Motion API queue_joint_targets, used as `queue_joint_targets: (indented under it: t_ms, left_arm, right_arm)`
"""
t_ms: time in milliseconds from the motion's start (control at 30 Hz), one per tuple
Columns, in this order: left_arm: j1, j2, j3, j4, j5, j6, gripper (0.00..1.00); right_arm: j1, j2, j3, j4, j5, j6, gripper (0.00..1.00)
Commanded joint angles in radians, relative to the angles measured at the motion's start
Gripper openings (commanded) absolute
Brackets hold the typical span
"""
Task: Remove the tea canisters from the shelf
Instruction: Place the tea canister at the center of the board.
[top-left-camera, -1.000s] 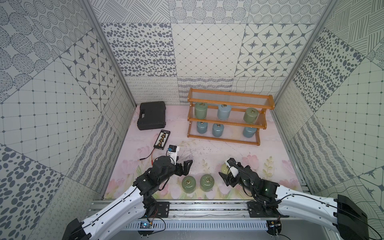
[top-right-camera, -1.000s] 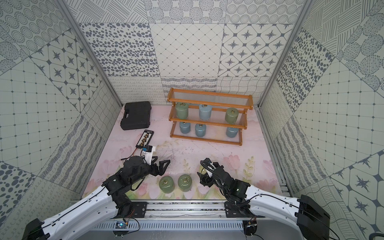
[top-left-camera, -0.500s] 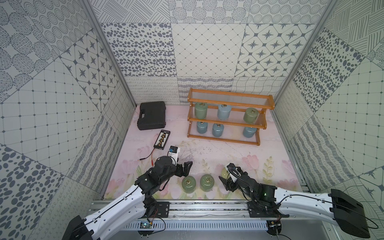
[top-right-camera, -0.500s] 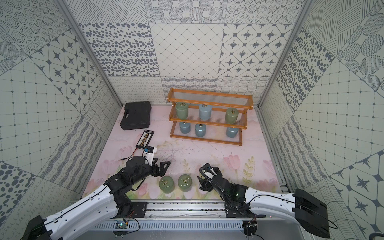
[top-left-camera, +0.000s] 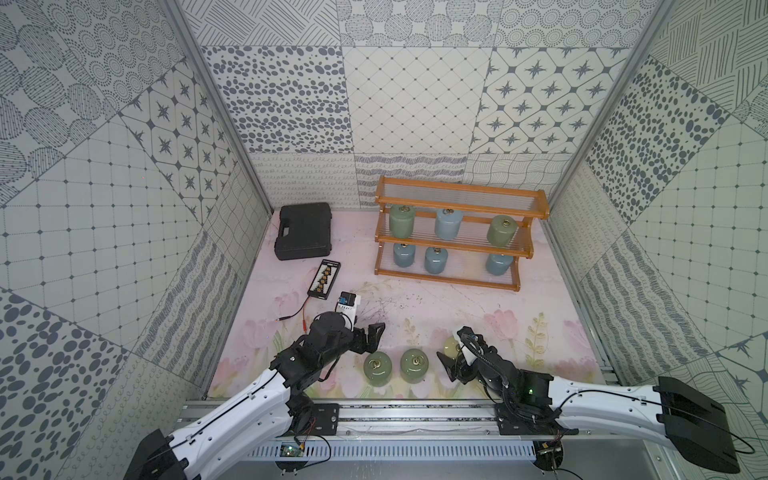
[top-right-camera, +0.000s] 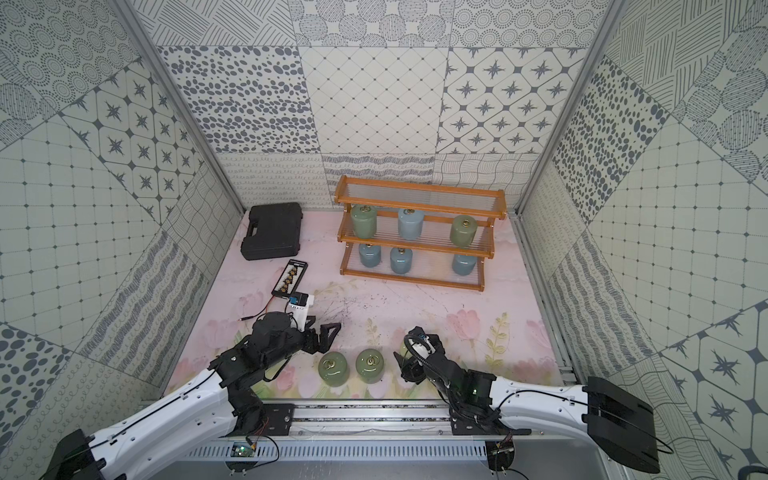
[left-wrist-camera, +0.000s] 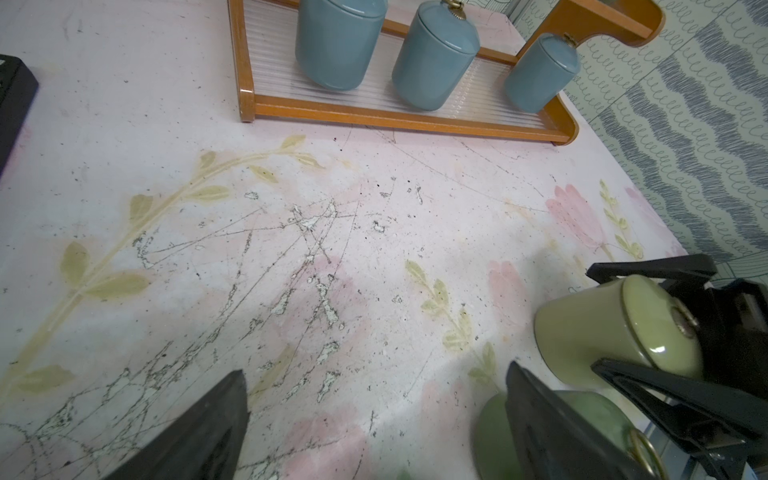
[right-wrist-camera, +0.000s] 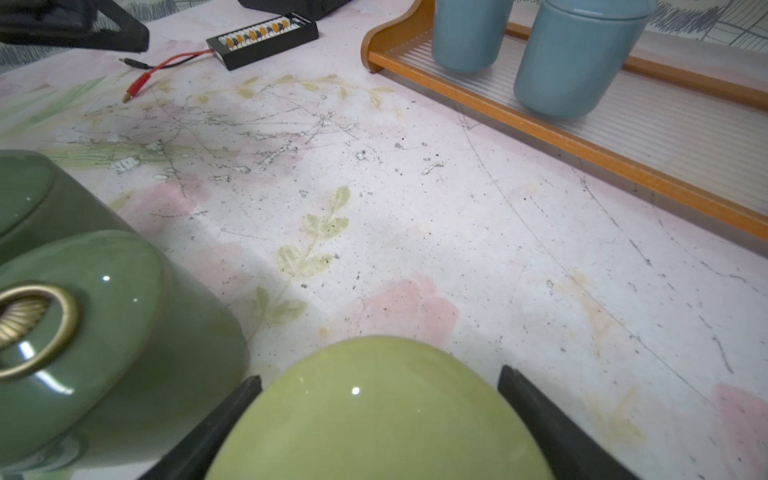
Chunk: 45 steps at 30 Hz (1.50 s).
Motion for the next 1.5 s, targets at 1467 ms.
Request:
queue_joint_targets:
  t_ms: [1467]
  left_arm:
    - [0.003,-0.016,-0.021,0.057,-0.005,0.019,1.0]
  right_arm:
    - [0.077,0.009,0.283,-0.549,-0.016,0.352,0.83]
